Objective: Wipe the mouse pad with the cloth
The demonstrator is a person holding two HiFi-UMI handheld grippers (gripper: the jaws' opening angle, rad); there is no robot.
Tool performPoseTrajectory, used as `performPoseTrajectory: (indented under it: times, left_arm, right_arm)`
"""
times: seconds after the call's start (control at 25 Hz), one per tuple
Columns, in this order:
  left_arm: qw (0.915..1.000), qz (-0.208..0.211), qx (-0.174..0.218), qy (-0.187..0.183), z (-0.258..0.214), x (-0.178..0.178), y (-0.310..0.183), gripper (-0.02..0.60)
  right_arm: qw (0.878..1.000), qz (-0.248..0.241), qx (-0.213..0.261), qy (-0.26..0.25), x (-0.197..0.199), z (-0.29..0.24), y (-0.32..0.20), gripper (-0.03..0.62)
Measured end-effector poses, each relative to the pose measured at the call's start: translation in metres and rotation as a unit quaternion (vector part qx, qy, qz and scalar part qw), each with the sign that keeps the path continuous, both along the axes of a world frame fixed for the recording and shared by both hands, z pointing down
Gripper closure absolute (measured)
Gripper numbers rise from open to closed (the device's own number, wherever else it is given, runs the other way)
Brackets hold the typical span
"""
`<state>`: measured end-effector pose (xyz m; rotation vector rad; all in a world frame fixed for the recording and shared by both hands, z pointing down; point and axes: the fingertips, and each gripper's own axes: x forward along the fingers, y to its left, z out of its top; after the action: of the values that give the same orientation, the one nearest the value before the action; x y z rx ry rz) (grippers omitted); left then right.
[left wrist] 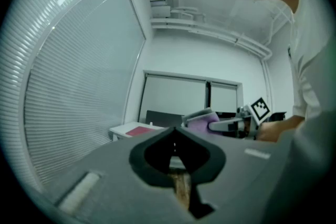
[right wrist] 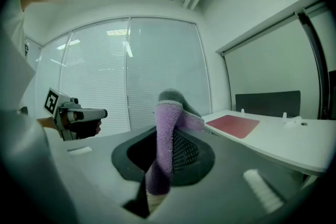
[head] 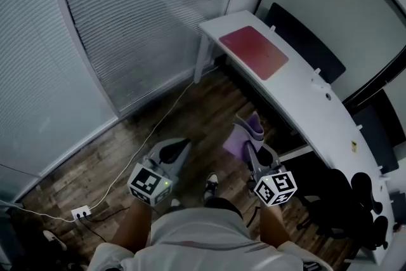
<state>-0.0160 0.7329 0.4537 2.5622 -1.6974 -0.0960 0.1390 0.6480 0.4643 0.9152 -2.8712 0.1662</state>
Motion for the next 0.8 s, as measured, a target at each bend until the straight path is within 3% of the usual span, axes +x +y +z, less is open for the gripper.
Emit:
performPoseTrajectory:
  times: [0.16, 0.44, 0.8]
  left_arm:
    - [0.9999, -0.006, -0.009, -0.004, -0.004, 0.0, -0.028, 0.579]
    - [0.9995, -0.008, -0.013, -0.026, -0.014, 0.005, -0.119, 0.579]
    - [0.9993, -0.006, -0.012, -0.034, -0.032, 0.047, -0.242, 0.579]
  right_arm:
    - [1.0, -0.001, -0.015, -0.007, 0.001, 0.009, -0.031, 0.545]
    - [0.999, 0.009, -0.03, -0.032, 0.006, 0.005, -0.129, 0.545]
    - [0.996, 0.046, -0.047, -0.052, 0.063, 0.001, -0.258, 0.545]
